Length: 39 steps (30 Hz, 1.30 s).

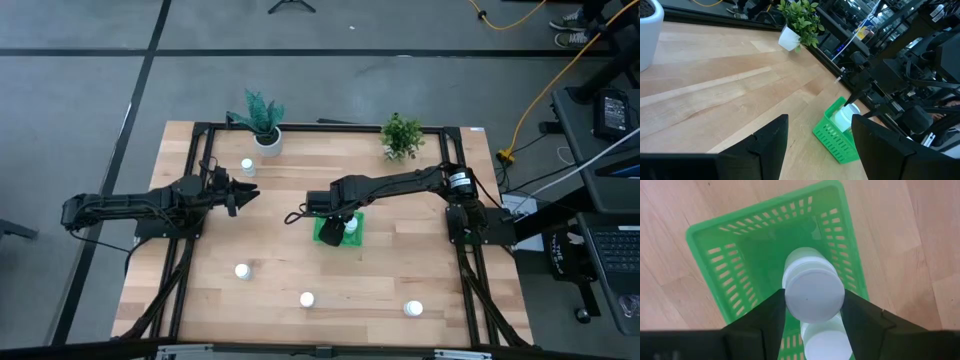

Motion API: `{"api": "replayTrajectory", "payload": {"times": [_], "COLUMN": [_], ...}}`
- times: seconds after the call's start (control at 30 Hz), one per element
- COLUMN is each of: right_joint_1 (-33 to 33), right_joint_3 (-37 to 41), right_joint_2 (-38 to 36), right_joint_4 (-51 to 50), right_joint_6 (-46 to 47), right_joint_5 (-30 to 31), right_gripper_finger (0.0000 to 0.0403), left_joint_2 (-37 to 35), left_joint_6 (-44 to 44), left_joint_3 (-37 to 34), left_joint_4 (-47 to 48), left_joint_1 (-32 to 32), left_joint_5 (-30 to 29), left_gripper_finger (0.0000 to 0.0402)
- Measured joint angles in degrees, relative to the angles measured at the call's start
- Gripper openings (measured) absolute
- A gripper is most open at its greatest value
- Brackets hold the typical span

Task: Pick and place pill bottles into a basket
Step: Put the top right medicine bottle into the green basket, then put the top medicine bottle into the green basket

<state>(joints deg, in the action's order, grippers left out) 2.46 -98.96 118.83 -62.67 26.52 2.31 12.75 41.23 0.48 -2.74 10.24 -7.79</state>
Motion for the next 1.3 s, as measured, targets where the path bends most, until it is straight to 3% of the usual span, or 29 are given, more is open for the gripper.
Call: {"api": "replayTrajectory", "payload": {"times": [0.4, 0.6, 0.77, 0.97, 1.13, 1.3], "right_joint_1": [0.0, 0.0, 0.0, 0.1, 0.9, 1.5], "right_joint_3": [0.0, -1.2, -7.4, -20.4, -30.5, -31.5], "right_joint_2": [0.0, -0.3, -0.5, -0.7, -3.9, -11.4], "right_joint_4": [-0.1, -0.4, -1.4, -3.5, -5.0, -4.2], "right_joint_6": [0.2, 0.2, -1.8, -8.6, -14.4, -19.3], "right_joint_5": [0.0, -0.9, -0.6, 8.8, 22.4, 34.1], "right_gripper_finger": [0.0262, 0.027, 0.027, 0.0269, 0.0261, 0.0257], "left_joint_2": [0.0, 0.0, 0.0, 0.0, 0.0, 0.0], "left_joint_6": [0.0, 0.0, 0.0, 3.9, 4.1, 0.3], "left_joint_3": [0.0, 0.0, 0.0, 0.0, 0.0, 1.8], "left_joint_4": [0.0, 0.0, 0.0, -4.3, -13.0, -27.6], "left_joint_1": [0.0, 0.0, 0.0, 0.0, 0.0, 0.0], "left_joint_5": [0.0, 0.0, 0.0, 0.0, 0.3, 4.4], "left_gripper_finger": [0.0212, 0.0212, 0.0212, 0.0212, 0.0212, 0.0212]}}
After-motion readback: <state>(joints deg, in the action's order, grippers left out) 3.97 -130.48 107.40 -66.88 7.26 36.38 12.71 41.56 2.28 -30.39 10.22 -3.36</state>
